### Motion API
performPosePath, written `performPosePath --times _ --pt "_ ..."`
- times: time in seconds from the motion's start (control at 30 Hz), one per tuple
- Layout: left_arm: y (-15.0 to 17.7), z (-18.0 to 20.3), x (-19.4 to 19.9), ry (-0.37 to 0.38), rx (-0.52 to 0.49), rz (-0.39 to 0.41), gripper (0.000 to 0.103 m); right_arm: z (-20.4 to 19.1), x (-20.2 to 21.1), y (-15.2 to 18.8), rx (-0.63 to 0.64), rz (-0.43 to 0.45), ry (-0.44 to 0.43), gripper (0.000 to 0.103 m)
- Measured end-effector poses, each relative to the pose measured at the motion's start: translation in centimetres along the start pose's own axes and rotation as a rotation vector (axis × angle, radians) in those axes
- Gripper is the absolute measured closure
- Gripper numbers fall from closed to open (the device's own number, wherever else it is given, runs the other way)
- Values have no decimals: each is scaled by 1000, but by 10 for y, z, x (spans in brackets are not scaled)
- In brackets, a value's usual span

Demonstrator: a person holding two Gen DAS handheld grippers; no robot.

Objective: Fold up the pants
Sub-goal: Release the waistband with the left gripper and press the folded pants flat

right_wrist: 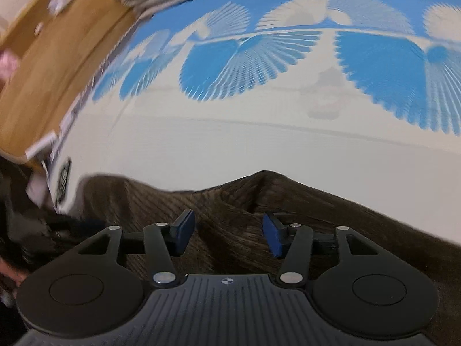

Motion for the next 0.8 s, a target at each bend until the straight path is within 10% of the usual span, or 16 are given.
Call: performPosePath --times 0.07,0.27,0.43,0.57,0.67,0.77,0.8 --pt "0 0 0 4 3 0 56 -3 1 -8 31 34 25 98" --pt "-1 -1 3 13 13 2 56 4 16 -31 15 181 88 101" --pt "-5 -2 13 33 25 30 56 50 37 -37 -78 254 354 103" --pt "-17 -5 34 90 72 134 56 35 74 -45 -79 361 195 99" --pt "-26 -13 46 114 137 194 56 -11 65 -23 41 251 -69 98" --pt "-22 -39 27 -20 196 127 61 -21 33 16 184 46 0 97" --pt "-18 -47 18 -63 219 88 77 -11 24 29 199 -25 74 96"
Point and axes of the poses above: each gripper's, at about its wrist camera, not at the fingertips, and x roughly against the way its jaws point, z to its right, y to its underside, the point moved 10 cm from there along -x, roughly the way its jaws point, and after that the axes turned 6 degrees about x, right-handed, at the moved point
